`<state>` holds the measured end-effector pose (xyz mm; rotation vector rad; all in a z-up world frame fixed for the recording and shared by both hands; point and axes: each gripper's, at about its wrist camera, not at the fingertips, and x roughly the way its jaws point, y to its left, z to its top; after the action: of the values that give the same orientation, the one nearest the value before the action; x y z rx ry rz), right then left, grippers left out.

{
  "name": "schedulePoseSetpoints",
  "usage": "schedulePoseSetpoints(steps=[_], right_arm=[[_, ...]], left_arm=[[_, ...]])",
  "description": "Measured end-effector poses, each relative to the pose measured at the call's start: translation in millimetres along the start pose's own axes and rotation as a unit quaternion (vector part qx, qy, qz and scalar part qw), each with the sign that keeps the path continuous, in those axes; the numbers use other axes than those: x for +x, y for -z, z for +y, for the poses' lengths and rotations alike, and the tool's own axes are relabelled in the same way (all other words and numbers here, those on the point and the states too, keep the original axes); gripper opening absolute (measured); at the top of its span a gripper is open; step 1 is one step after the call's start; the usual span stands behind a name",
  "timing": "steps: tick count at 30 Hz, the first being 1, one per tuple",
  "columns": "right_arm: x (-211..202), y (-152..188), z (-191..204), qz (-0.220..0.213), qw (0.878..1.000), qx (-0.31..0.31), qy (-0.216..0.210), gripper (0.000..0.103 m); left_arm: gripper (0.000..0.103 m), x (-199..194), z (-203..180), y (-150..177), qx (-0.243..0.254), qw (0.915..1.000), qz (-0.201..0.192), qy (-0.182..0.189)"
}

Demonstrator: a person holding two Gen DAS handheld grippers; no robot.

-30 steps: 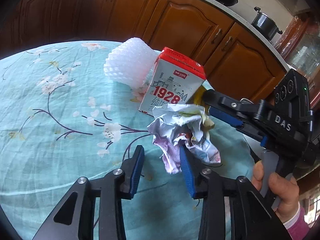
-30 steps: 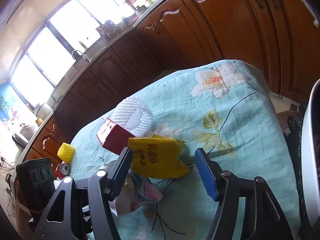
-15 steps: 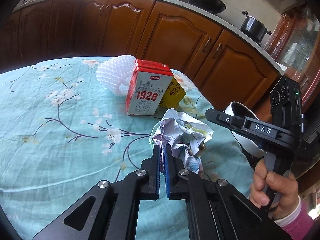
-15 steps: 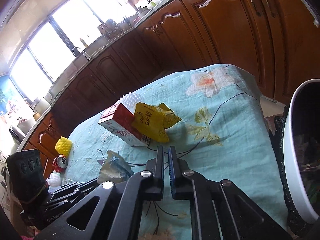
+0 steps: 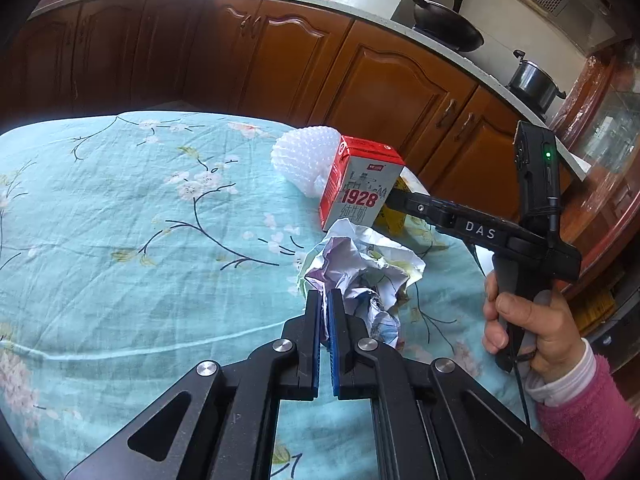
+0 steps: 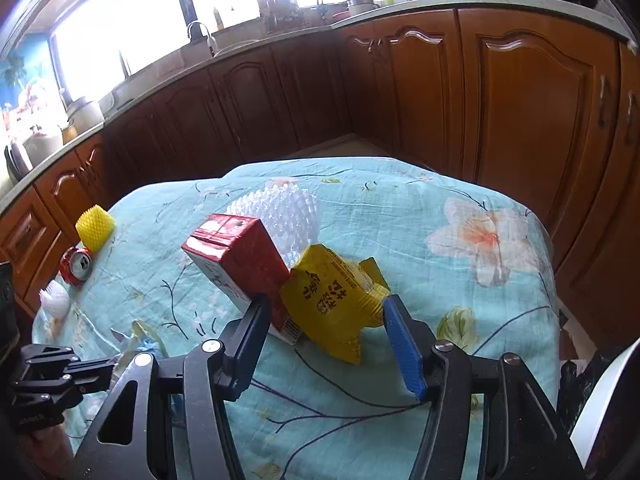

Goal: Collect trash
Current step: 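Grasp the crumpled foil with the left tool while the right grasps the red-white milk carton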

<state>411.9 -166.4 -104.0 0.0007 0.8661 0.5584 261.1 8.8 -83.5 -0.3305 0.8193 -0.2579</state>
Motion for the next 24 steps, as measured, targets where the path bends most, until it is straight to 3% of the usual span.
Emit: schedulePoseSetpoints(steps=[1,2,4,10,14,16,17,18,24], right_arm=[[2,0,0,0.002,1.0,-0.002,0.006,0.032],[2,1,-1,0.005,1.0,0.001,0.007,0.011],[-1,3,-6,0.003,1.0,0.021,-0.006,0.0],[-28,11,-9,-0.023,0.999,0.044,-0.018,0.0],[-33,7,-4,-0.021,0.998,0.052,-0.039,0.014],[-33,5,3,-0.028,0.997,0.051,-0.052,0.034],[-31,3,10,-0.028,0.997,0.046,-0.055,0.054],[-27,3,17,-0.028,0.997,0.042,-0.06,0.068],[4,2,46,-0.027,0.999,0.036,-0.031,0.068]], left_arm=[[0.002,-2,-1,1,0.0,1.0,0.0,0.0],[0.002,-2,-1,1,0.0,1.0,0.0,0.0],[0.002,-3,-2,1,-0.001,1.0,0.0,0.0],[0.002,-1,-5,-1,0.001,1.0,-0.003,0.003],[0.002,-5,-4,-1,0.003,1.0,-0.008,0.004],[0.002,-10,0,0,0.001,0.9999,-0.01,0.004],[0.002,-12,2,1,-0.002,0.9999,-0.012,0.003],[0.002,-14,5,1,-0.004,0.9999,-0.013,0.001],[0.002,-26,30,2,-0.025,0.9995,-0.018,-0.009]])
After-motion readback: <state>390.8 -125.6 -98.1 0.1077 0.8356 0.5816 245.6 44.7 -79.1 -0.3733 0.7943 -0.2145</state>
